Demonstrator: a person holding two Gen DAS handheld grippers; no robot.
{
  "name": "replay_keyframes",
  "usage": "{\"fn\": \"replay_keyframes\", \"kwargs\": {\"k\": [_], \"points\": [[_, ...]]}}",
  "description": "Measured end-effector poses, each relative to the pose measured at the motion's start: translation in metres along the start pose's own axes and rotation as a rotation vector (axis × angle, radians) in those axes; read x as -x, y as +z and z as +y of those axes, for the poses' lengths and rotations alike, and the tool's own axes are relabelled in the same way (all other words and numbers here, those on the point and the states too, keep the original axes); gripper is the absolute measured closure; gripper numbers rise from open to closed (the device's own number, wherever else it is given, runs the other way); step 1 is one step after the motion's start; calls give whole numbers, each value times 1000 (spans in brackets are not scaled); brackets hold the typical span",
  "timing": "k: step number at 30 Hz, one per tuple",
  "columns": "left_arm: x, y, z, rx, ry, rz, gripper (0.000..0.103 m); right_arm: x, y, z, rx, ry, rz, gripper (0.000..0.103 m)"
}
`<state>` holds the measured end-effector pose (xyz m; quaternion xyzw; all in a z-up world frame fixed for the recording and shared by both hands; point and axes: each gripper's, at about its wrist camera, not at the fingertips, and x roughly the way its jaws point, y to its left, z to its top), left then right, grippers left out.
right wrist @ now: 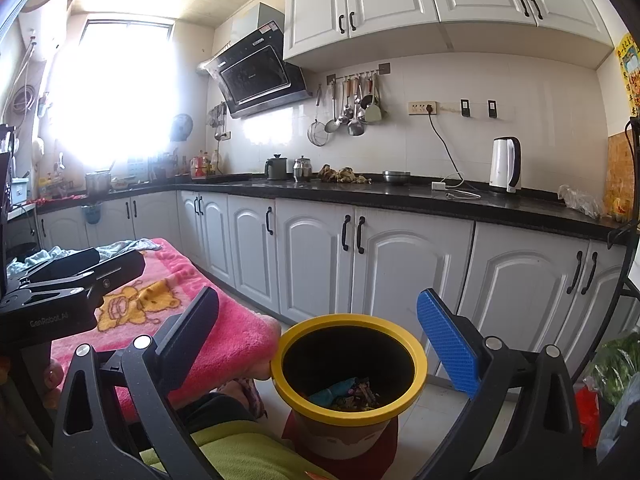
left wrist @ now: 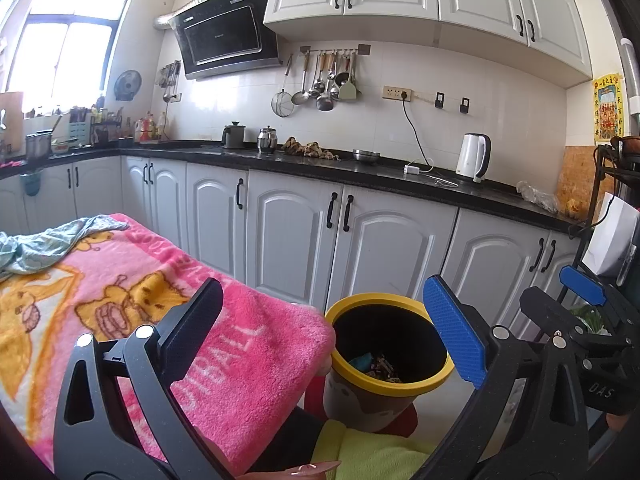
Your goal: Collect trash
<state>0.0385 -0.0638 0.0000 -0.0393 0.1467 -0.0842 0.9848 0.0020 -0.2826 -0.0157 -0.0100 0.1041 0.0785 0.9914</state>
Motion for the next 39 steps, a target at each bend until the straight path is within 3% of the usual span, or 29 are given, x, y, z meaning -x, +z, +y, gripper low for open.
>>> {"fn": "replay_keyframes", "kwargs": {"k": [39], "points": [[-2,-1,-5,-20,1,4,11,-4,-2,0,-7,15,22,6]]}}
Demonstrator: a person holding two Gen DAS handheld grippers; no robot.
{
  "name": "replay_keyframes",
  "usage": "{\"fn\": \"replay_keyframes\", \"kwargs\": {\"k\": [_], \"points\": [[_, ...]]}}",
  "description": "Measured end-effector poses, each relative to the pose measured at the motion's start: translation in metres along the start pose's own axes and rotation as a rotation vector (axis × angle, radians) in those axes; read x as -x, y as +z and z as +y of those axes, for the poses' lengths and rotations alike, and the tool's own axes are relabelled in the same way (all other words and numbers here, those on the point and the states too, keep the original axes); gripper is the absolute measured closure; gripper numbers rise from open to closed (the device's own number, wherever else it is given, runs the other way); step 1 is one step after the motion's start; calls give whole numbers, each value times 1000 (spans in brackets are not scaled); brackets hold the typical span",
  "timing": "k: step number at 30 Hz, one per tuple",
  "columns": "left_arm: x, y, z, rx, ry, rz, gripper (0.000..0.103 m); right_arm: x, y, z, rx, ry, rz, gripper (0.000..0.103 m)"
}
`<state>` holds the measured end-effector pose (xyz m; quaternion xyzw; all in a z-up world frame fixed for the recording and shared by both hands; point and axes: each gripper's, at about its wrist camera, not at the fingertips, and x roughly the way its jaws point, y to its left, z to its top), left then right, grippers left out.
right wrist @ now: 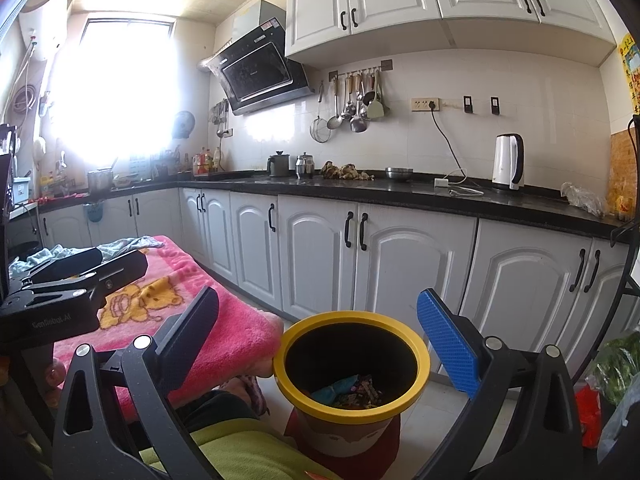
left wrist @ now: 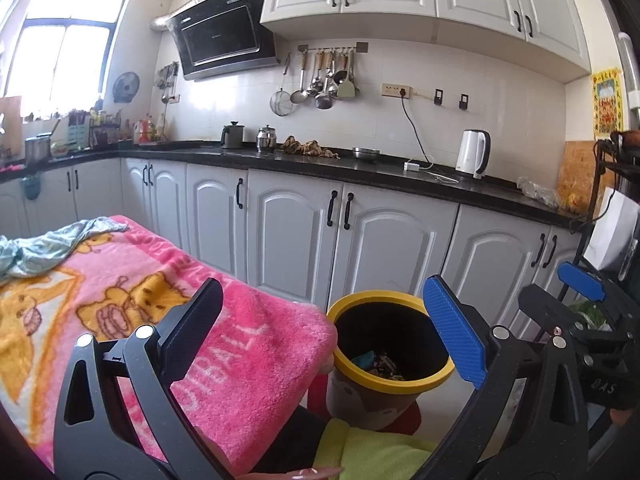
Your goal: Collect trash
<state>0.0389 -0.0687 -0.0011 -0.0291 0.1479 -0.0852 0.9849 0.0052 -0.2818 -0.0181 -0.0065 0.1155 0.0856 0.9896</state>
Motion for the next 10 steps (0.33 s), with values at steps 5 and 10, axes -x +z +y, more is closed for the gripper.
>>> {"fn": "replay_keyframes", "kwargs": {"k": [5,10], "points": [[6,3,40,107,33,44,11,-26,13,17,-8,66,45,6],[40,-6,181,328,372,114,11,-90,33,131,87,330,184,6]]}}
